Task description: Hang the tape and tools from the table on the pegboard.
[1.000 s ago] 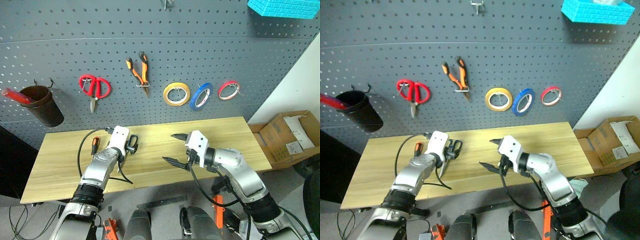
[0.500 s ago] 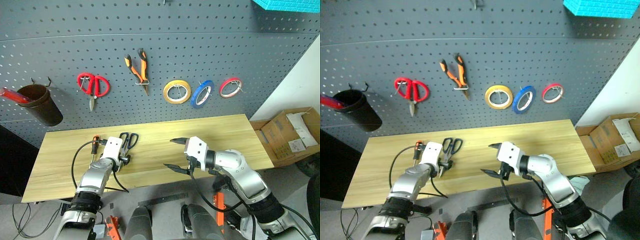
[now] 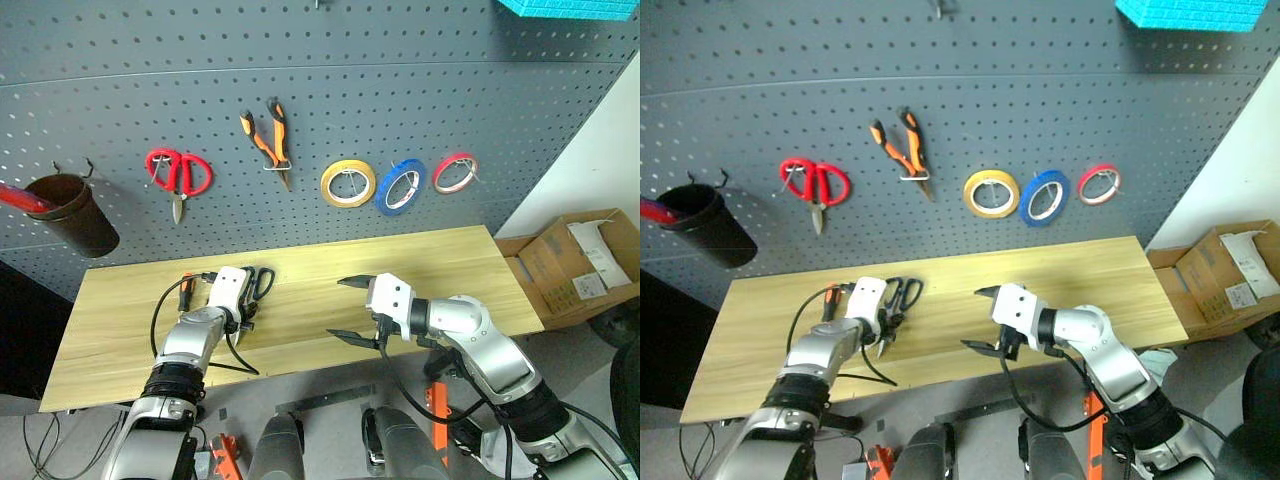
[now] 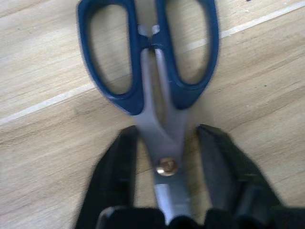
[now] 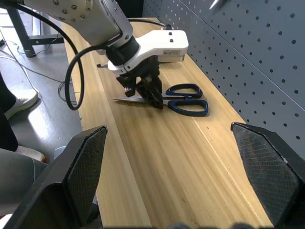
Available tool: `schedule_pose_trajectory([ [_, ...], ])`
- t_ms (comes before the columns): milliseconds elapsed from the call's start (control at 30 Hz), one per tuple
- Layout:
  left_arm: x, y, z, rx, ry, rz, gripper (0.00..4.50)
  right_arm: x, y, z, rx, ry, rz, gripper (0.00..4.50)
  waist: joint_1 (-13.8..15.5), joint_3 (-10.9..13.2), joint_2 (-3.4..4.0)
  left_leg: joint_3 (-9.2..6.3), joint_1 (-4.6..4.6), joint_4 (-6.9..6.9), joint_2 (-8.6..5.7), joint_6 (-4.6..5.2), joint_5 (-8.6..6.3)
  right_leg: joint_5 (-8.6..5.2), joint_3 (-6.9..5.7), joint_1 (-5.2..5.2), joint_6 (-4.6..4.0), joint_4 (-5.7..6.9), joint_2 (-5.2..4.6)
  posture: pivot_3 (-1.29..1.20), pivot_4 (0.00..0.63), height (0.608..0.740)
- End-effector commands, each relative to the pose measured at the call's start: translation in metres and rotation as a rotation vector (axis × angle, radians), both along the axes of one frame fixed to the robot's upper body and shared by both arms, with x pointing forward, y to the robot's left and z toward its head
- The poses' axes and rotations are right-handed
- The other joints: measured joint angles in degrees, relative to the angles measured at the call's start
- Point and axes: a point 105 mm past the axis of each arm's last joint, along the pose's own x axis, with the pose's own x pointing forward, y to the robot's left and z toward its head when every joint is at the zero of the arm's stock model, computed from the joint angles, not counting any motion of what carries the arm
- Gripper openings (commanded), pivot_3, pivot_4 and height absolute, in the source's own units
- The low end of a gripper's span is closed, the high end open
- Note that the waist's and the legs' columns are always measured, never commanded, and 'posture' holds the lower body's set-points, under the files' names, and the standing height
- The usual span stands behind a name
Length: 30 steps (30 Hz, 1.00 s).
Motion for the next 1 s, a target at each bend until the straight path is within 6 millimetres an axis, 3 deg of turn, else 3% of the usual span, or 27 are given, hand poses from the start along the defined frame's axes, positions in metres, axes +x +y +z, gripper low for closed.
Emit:
schedule_pose_trajectory([
  [33, -0.015, 0.01, -0.017, 0.022, 0.074, 0.033, 0.61, 0.004, 0.001, 0.013, 0.021, -0.056, 0.009, 4.5, 0.0, 0.0, 0.0, 0.0, 0.0, 0.0, 0.0, 0.0, 0.0, 0.0, 0.0, 0.0, 0.0, 0.0, 0.0, 0.03, 0.227, 0.74],
  [267, -0.018, 0.004, -0.009, 0.0, 0.014, 0.036, 0.53, 0.008, 0.002, 0.018, 0.075, -0.043, -0.006, 4.5, 0.0, 0.0, 0.0, 0.02, -0.02, -0.03, 0.0, 0.0, 0.0, 0.0, 0.01, -0.01, 0.01, -0.04, 0.0, 0.07, 0.198, 0.74],
  [433, -0.022, 0.001, 0.02, 0.027, -0.173, 0.005, 0.53, 0.005, -0.002, 0.039, 0.3, 0.037, -0.097, 4.5, 0.4, -0.1, -0.06, -0.02, -0.09, -0.09, 0.03, -0.01, -0.01, 0.0, -0.03, -0.05, 0.01, -0.06, 0.0, 0.1, 0.17, 0.74],
  [533, -0.031, 0.005, 0.055, 0.095, -0.382, -0.008, 0.53, -0.007, -0.011, 0.062, 0.475, 0.046, -0.109, 4.5, 0.7, -0.1, -0.13, -0.03, -0.18, -0.1, 0.06, -0.04, -0.02, 0.0, -0.04, -0.11, 0.01, -0.08, -0.07, 0.13, 0.153, 0.74],
  [700, -0.053, 0.001, 0.095, 0.127, -0.625, -0.014, 0.53, -0.012, -0.017, 0.066, 0.544, 0.108, -0.129, 4.5, 1.5, -0.7, -0.41, 0.01, -0.16, -0.04, 0.04, -0.06, -0.03, 0.01, -0.06, -0.09, 0.02, -0.12, -0.17, 0.16, 0.126, 0.74],
  [833, -0.075, 0.001, 0.105, 0.209, -0.732, 0.013, 0.53, -0.005, -0.011, 0.069, 0.57, 0.082, -0.156, 4.5, 1.9, -1.4, -0.46, 0.21, -0.13, -0.08, 0.02, -0.06, -0.04, -0.02, 0.02, -0.06, -0.03, -0.28, -0.24, 0.19, 0.094, 0.74],
  [1000, -0.066, 0.001, 0.116, 0.226, -0.802, 0.062, 0.53, 0.004, -0.006, 0.074, 0.584, 0.05, -0.15, 4.5, 2.9, -2.1, -0.7, 0.17, -0.16, -0.03, 0.05, -0.06, -0.03, 0.0, -0.12, -0.04, -0.02, -0.26, -0.18, 0.2, 0.073, 0.74],
])
